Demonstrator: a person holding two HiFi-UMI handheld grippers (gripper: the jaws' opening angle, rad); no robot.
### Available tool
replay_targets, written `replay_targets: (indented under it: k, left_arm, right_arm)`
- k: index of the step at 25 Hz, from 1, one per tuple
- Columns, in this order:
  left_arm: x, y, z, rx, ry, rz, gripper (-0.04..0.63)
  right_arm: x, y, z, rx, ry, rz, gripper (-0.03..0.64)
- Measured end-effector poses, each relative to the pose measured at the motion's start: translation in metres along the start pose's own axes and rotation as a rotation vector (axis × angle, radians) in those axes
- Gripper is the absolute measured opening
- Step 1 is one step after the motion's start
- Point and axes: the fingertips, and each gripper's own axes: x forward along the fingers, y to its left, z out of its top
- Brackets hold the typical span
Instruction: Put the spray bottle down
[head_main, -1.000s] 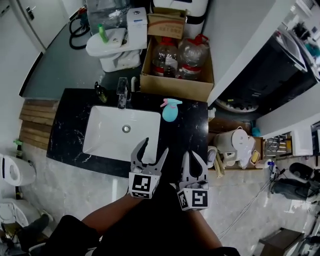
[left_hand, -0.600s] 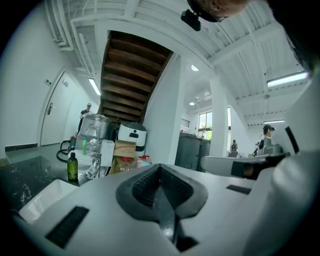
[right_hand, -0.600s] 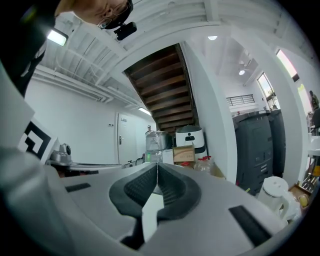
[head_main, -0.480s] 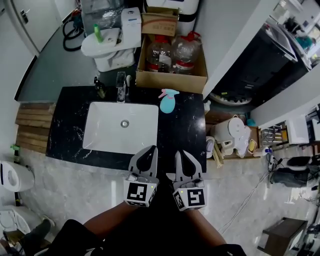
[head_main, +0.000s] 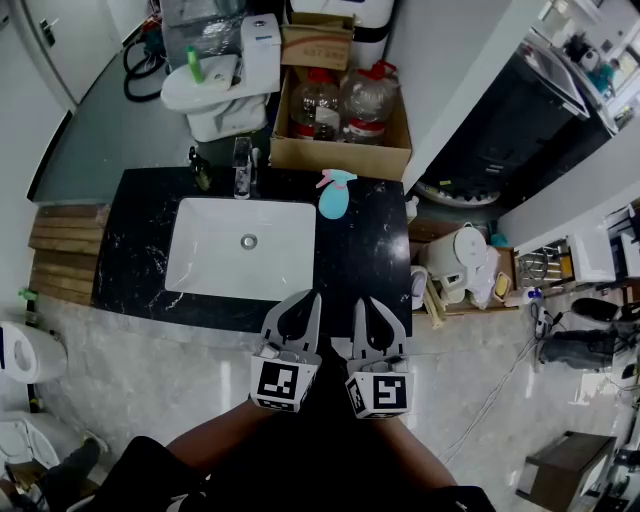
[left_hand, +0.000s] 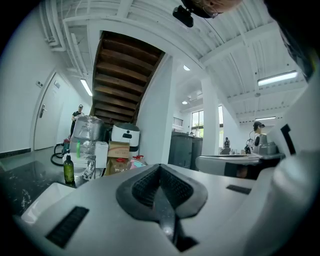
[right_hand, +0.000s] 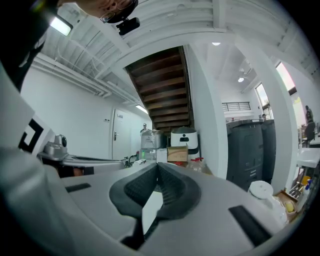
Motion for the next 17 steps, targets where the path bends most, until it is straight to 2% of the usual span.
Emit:
replay_targets:
  k: [5,12,17]
  left_arm:
    - [0.001,-0.002,0.001,0.004,-0.001,0.005,0.012]
    - [0.002,-0.007,-0.003,0.011,0.011,-0.018,0.012]
    - [0.005,-0.014,-0.004,-0.001,0.009,-0.064,0.012]
  right_arm:
    - [-0.003,-0.001,-0.003,0.022,0.008,0.004,0.017]
    - [-0.008,0.003,-0.002,-0.004,0.003,-0.003,0.017]
    - [-0.009,0.005,-0.005,0.009,0.001,0.009,0.017]
